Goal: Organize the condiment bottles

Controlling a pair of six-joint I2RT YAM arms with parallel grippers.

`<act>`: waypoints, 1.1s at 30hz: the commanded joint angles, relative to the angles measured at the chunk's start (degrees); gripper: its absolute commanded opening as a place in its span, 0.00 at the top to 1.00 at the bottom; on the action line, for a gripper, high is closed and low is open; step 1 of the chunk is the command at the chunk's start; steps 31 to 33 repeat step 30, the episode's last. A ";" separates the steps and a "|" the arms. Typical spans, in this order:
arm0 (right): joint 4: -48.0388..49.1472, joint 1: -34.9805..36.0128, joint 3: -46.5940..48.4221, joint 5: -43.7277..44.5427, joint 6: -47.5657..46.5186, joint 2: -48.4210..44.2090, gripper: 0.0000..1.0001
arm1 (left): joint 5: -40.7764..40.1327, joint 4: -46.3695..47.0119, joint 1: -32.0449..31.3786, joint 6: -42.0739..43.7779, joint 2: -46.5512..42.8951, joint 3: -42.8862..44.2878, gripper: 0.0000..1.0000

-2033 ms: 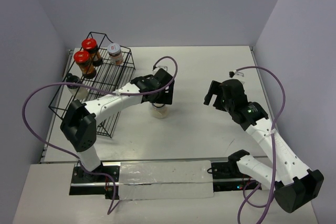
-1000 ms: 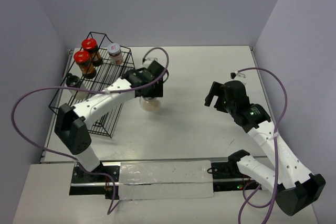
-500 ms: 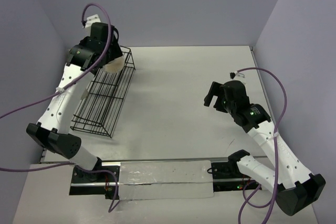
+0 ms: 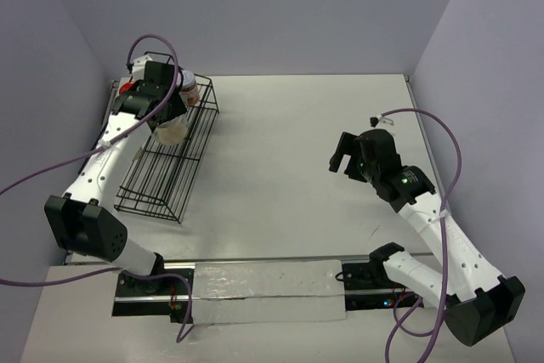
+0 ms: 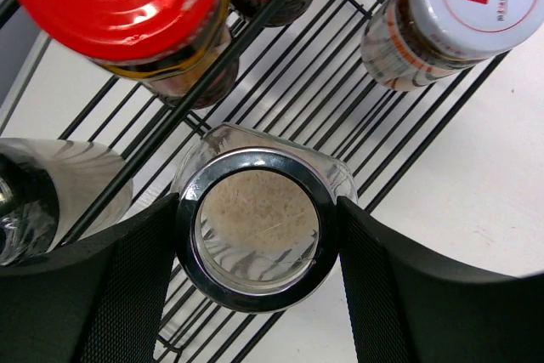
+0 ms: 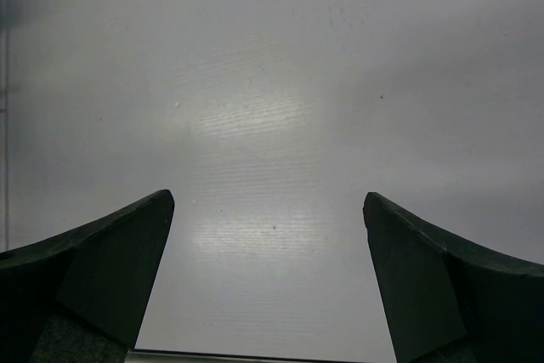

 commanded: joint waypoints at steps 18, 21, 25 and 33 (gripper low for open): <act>1.43 -0.21 2.98 1.04 0.41 1.52 0.00 | 16.43 12.44 -1.48 6.47 -15.71 -0.18 0.00; 1.37 -0.31 3.03 2.01 0.32 1.17 0.00 | 23.08 16.54 -3.59 8.87 -18.54 -1.94 0.01; 0.45 -0.16 3.91 2.42 0.28 2.15 0.00 | 22.75 23.90 -10.41 13.17 -21.39 -7.03 0.00; -0.12 -0.21 3.30 2.26 1.13 1.87 0.00 | 21.23 23.74 -14.16 13.14 -18.40 -6.34 0.00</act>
